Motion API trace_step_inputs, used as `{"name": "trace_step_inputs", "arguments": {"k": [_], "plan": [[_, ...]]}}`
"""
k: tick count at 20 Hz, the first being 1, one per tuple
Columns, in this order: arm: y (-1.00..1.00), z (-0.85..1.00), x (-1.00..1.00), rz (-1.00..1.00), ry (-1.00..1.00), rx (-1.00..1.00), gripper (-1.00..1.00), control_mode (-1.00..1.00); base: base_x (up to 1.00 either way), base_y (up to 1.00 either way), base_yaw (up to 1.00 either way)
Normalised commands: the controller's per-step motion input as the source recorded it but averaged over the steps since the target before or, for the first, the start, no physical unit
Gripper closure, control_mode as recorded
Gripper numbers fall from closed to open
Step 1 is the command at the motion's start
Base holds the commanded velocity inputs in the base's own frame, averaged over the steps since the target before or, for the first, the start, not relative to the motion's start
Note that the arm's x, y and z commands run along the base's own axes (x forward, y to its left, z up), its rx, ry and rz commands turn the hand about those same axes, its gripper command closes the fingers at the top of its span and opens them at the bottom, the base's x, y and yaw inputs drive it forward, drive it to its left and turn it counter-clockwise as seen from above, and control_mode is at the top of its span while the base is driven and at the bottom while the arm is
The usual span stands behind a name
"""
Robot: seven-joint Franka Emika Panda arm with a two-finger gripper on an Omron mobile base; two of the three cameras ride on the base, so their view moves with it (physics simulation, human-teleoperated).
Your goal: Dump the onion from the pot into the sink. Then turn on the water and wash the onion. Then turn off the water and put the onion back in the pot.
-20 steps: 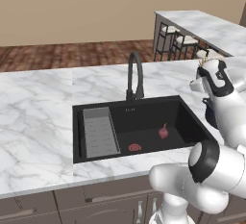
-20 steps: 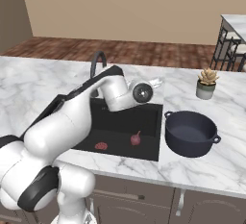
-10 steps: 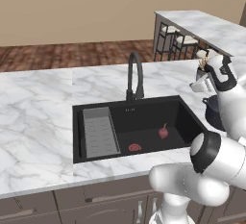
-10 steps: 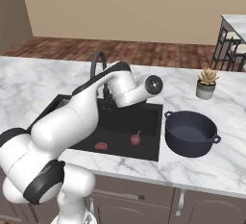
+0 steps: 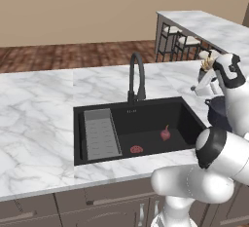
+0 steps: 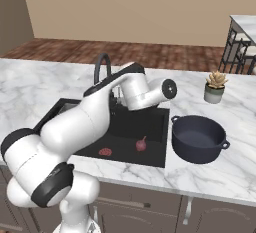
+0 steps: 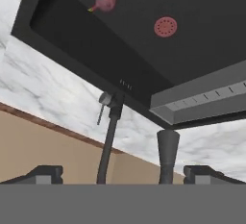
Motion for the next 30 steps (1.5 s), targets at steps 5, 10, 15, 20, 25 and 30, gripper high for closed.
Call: {"name": "trace_step_inputs", "arguments": {"k": [5,10,15,20,25,30], "plan": [[0.25,-0.11,0.01,0.09,-0.04,0.00,-1.00,-1.00,0.00,0.00,0.00],[0.26,0.00,0.08,0.06,-0.02,0.00,-1.00,-1.00,0.00,0.00,0.00],[0.20,0.00,0.20,0.04,0.03,0.00,-1.00,-1.00,0.00,0.00,0.00],[0.18,0.00,0.26,0.04,0.03,0.00,-1.00,-1.00,0.00,0.00,0.00],[0.16,-0.05,0.25,0.04,0.01,0.00,-1.00,-1.00,0.00,0.00,0.00],[0.11,-0.13,0.26,0.04,0.00,0.00,-1.00,-1.00,0.00,0.00,0.00]]}}
